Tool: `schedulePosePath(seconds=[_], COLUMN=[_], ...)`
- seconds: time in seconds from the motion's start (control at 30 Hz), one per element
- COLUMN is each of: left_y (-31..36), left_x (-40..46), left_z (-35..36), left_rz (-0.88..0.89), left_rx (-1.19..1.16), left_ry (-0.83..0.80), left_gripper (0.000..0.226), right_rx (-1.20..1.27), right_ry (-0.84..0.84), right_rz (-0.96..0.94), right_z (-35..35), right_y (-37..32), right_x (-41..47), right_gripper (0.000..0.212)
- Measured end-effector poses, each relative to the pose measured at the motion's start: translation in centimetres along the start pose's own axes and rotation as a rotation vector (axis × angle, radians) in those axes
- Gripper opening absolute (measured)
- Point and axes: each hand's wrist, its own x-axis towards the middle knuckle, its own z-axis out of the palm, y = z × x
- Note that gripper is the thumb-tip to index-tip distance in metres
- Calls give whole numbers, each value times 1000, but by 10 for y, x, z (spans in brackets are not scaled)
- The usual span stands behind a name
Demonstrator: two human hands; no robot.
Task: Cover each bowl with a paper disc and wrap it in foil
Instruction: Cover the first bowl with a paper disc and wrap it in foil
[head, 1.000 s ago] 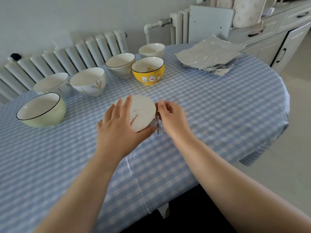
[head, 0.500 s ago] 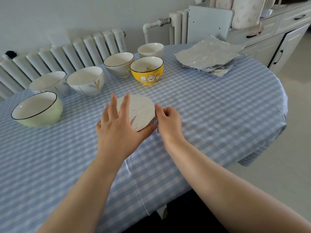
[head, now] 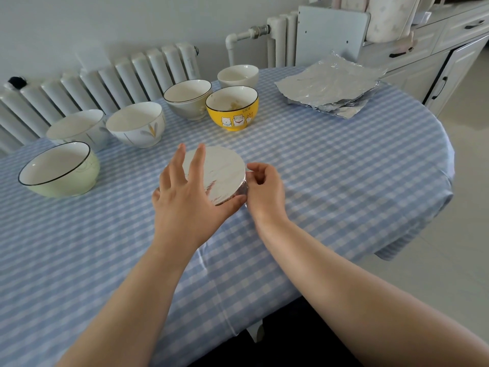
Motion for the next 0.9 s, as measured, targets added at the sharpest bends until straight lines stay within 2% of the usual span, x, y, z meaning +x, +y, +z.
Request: schedulePosePath(seconds=[0.4, 0.6, 0.7, 0.77, 0.83, 0.9], left_y=[-2, -7, -13, -18, -23, -28], left_x=[4, 7, 14, 24, 33, 39], left_z=[-17, -28, -30, -30, -29, -28], left_rz=[-24, -18, 62, 142, 202, 223], left_rx=[-151, -210, -94, -63, -62, -75], left_ry=[-160, -263, -281, -263, -277, -324], left_gripper=[129, 127, 123, 119, 117, 118], right_rx=[-101, -331, -242, -142, -132, -151], right_ry=[-21, -120, -59, -27, -72, -143], right_rz=[-60, -70, -104, -175, -196, -165], right_z=[1, -9, -16, -17, -16, -16], right_y=[2, -1, -2, -7, -13, -15], right_x=[-2, 10, 11, 6, -3, -11], right_gripper=[40, 26, 27, 20, 17, 24])
